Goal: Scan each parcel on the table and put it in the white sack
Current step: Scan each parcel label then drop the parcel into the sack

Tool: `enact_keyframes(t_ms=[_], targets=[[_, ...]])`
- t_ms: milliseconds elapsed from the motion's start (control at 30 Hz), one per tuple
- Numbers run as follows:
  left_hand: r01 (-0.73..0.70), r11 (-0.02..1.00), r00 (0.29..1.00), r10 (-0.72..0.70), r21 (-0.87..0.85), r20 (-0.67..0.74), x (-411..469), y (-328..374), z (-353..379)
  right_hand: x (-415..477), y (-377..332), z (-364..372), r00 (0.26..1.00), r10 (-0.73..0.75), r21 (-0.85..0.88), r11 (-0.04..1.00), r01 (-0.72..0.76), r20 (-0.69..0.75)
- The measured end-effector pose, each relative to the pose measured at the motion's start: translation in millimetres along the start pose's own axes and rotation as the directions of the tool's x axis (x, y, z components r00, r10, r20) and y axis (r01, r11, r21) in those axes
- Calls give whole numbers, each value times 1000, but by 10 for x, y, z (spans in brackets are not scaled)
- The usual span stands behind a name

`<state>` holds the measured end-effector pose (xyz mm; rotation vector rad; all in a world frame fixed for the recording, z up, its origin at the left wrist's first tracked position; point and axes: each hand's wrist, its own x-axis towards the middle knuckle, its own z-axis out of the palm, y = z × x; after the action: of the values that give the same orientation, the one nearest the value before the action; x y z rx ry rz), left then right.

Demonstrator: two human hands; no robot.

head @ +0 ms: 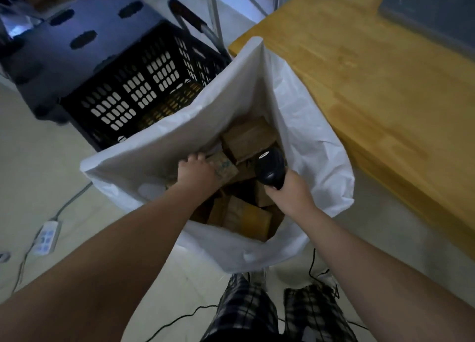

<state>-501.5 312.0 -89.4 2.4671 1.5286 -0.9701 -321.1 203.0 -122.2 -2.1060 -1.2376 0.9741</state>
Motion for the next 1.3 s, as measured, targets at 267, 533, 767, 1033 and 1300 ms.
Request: enact_keyframes(t_ms=[267, 533, 767, 1033, 1300], targets=[[-251, 964, 946, 224, -89, -236, -111, 688, -701, -197, 79, -758, 976, 116, 146, 985, -90, -182], [-504, 863, 783, 436, -42, -444, -167, 1802, -1588, -481, 485, -1938, 878, 289, 260, 945, -198, -382], [-672, 727, 667, 512, -140, -541, -276, 2951, -2354, -865, 1093, -3236, 723, 414, 366, 900, -235, -553], [-730, 677, 596, 563, -93, -572, -301, 4271, -3069, -1090, 1743, -4564, 594, 481, 464, 864, -197, -644], [-704, 698, 635, 540, -127, -552, -82, 5029, -3520, -886, 2144, -5547, 601, 394, 339, 917, -209, -695]])
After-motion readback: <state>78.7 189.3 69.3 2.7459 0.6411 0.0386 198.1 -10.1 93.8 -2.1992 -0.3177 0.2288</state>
